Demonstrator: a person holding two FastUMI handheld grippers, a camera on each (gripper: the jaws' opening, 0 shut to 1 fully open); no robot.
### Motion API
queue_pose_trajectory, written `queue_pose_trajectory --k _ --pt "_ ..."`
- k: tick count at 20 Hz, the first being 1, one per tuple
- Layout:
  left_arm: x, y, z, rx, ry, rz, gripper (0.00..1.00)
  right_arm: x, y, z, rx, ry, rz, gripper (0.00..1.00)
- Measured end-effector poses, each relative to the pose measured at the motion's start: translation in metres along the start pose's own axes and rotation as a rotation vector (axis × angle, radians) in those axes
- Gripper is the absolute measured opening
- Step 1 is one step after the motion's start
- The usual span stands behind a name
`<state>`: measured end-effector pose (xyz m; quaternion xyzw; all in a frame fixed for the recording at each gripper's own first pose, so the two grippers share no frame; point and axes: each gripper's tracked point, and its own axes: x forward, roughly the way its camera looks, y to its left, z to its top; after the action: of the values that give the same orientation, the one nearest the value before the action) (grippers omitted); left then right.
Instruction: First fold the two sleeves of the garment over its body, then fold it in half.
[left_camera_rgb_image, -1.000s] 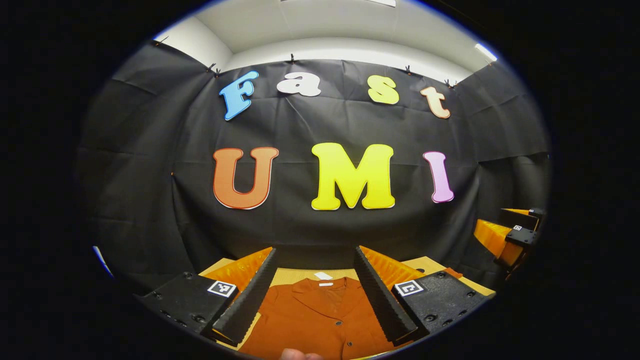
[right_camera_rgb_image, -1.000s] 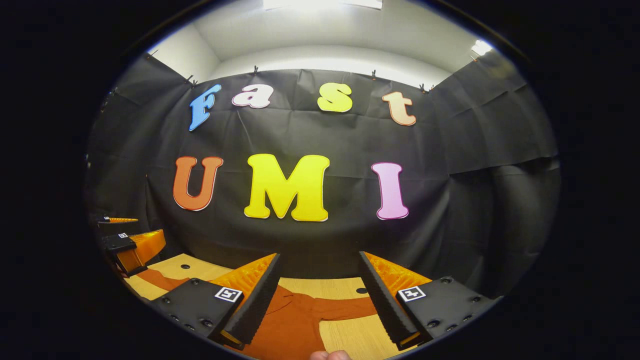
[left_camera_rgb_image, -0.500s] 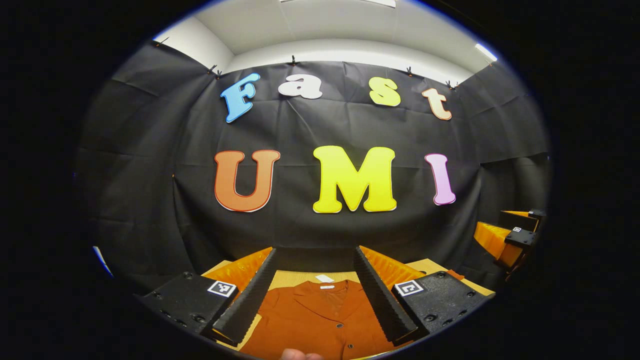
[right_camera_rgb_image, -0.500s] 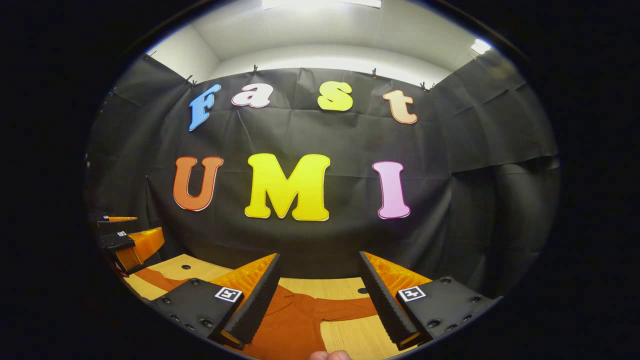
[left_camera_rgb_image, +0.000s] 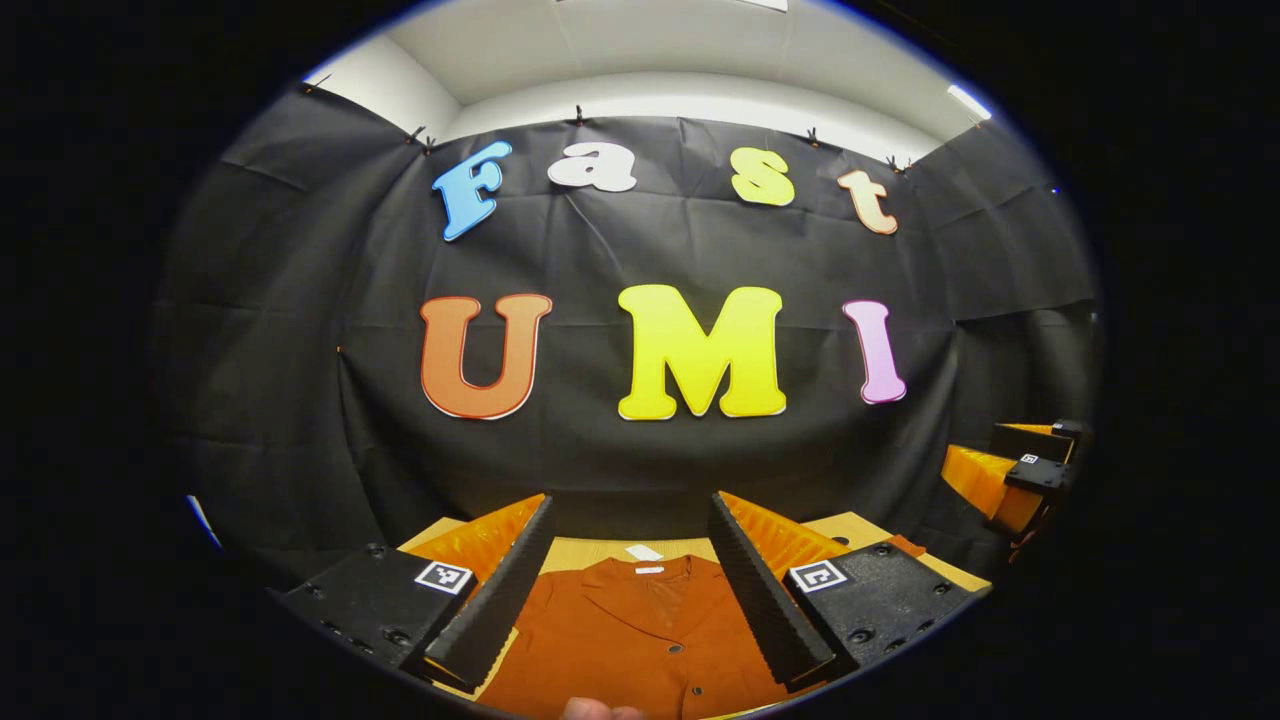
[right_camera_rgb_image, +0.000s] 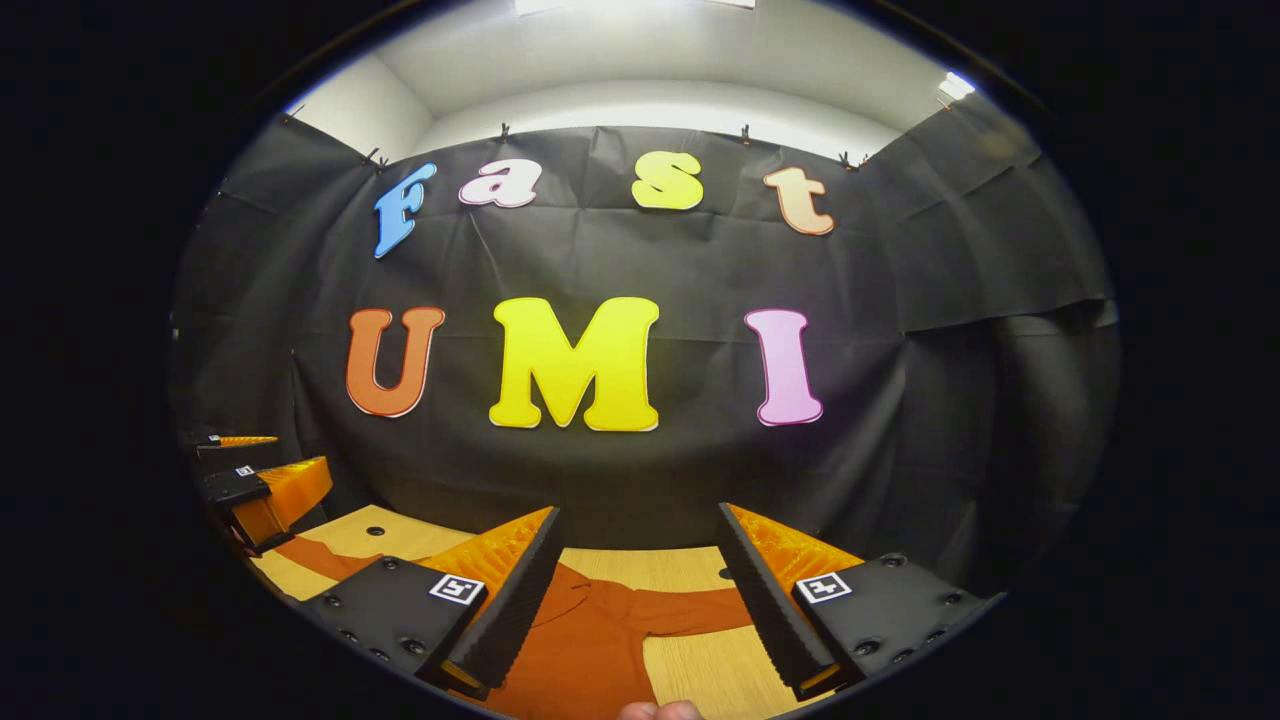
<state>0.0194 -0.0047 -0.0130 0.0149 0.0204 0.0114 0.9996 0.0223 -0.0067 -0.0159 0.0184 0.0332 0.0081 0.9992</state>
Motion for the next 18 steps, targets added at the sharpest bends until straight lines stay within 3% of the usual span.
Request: queue_pose_trajectory --k 6,11,18 --pt "0.006 -0.037 -0.032 0.023 0.100 -0.083 0.99 0.018 -0.041 -0.025 0.030 0.085 -0.003 0.96" --pt "0.016 -0.083 -0.070 0.028 0.227 -0.159 0.99 0.055 -0.125 -0.063 0.005 0.188 -0.034 0.96" --pt "0.046 -0.142 -0.106 0.086 0.368 -0.203 0.99 0.144 -0.263 -0.162 0.118 0.404 -0.089 0.97"
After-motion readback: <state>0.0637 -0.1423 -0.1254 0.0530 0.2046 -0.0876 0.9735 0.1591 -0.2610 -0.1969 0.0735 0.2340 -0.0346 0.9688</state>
